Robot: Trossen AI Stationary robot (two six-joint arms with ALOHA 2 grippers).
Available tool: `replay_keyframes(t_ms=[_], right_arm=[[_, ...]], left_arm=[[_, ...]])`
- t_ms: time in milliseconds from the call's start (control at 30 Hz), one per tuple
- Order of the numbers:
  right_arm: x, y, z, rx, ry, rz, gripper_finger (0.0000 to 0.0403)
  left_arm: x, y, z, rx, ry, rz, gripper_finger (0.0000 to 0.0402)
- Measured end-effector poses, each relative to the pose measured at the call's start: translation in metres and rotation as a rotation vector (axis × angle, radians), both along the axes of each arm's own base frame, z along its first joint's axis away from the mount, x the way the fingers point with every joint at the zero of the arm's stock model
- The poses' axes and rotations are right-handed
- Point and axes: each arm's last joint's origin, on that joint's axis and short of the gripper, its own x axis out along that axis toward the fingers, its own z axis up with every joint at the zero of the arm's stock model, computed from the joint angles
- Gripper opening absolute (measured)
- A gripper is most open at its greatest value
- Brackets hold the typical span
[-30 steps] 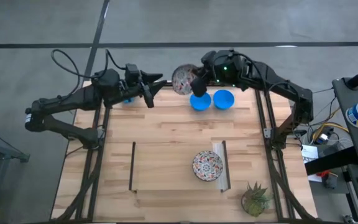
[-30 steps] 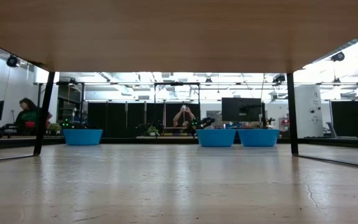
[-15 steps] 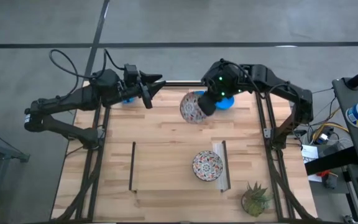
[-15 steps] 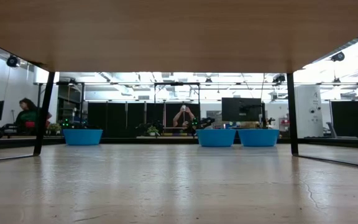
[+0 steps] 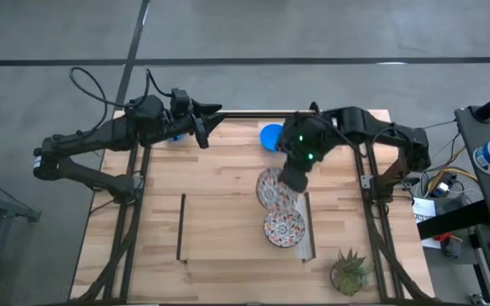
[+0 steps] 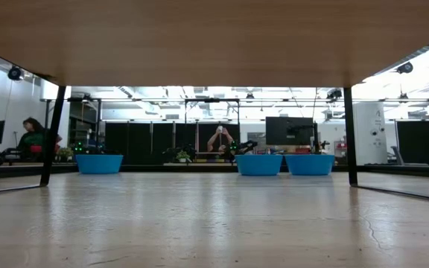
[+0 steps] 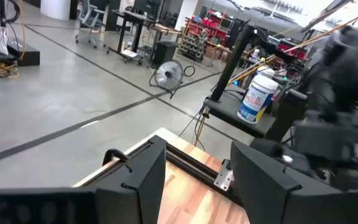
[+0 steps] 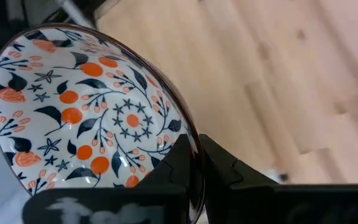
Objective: Pick & Place Mini bowls
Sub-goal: Stack the white patterned bowl on top of the other white patterned bowls on the shelf
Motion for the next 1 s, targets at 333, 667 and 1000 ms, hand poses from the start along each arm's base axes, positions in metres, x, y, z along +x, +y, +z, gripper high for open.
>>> replay_keyframes(t_ms=[333,667,1000], right_arm=[[-0.003,0.049,-0.012,0.068,0.089,0.050,0.0011],[-0.001,0.060,-0.049,0.070,0.252,0.018,0.0011],[0.000,0.059,-0.068,0.026,0.318,-0.007,0.0012]], left_arm=[[0.000,0.000,0.000,-0.030,-0.013,-0.008,0.0183],[0.000,0.000,0.000,-0.032,-0.013,-0.017,0.0183],[0.000,-0.001,0.000,-0.033,-0.013,-0.019,0.0183]])
